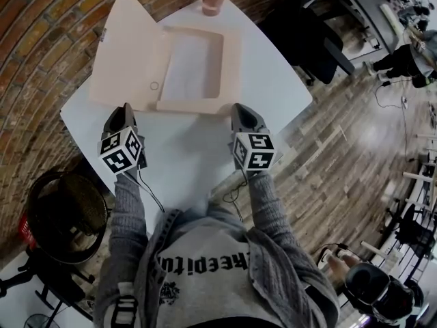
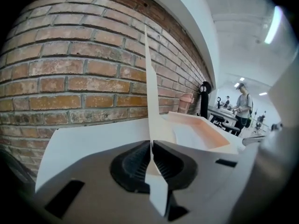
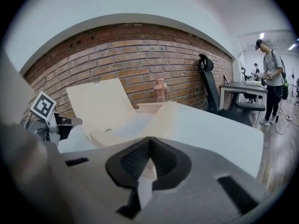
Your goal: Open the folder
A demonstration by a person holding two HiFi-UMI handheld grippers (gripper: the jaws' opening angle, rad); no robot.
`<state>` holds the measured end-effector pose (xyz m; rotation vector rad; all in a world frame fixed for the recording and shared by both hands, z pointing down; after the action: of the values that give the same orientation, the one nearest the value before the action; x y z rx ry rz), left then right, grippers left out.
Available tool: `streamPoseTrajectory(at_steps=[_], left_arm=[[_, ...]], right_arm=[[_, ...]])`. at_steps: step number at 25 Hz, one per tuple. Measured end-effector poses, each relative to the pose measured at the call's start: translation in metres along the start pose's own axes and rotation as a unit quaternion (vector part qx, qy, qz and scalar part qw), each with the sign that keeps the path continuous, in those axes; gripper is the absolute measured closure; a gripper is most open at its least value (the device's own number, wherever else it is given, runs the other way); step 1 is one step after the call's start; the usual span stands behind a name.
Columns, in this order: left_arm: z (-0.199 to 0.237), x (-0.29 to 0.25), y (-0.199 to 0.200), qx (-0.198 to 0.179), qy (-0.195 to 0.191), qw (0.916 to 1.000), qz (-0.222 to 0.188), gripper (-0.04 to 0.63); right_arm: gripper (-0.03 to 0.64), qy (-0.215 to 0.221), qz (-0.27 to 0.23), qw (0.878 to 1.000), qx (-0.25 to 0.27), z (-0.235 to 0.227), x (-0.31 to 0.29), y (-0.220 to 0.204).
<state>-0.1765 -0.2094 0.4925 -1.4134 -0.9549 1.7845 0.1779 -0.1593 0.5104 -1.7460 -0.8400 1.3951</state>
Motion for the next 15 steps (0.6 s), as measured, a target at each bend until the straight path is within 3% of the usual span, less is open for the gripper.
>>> streamPoseTrajectory(at_steps=[3, 15], left_arm=[[-0.005, 0.005, 0.001, -0.027, -0.007, 0.9995, -0.014, 0.582], [-0.015, 0.051, 0.004, -0.051, -0.024, 0.9968, -0.057, 0.583]], right_arm=[[0.614, 0.002, -0.008, 1.0, 0.002, 0.002, 0.005, 0.004], [0.614, 0.016, -0.055, 0.998, 0.016, 0.021, 0.04, 0.016]])
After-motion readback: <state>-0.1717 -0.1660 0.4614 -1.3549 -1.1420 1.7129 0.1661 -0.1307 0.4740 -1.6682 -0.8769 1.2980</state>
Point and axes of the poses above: the fingertips, and each gripper's own axes: x backward along the fingers, z to its left, y out of its top, the point moved 10 cm from there along x, backward along the fingers, and after that the axes turned 2 degrees about -y, right-handed, at the moved point
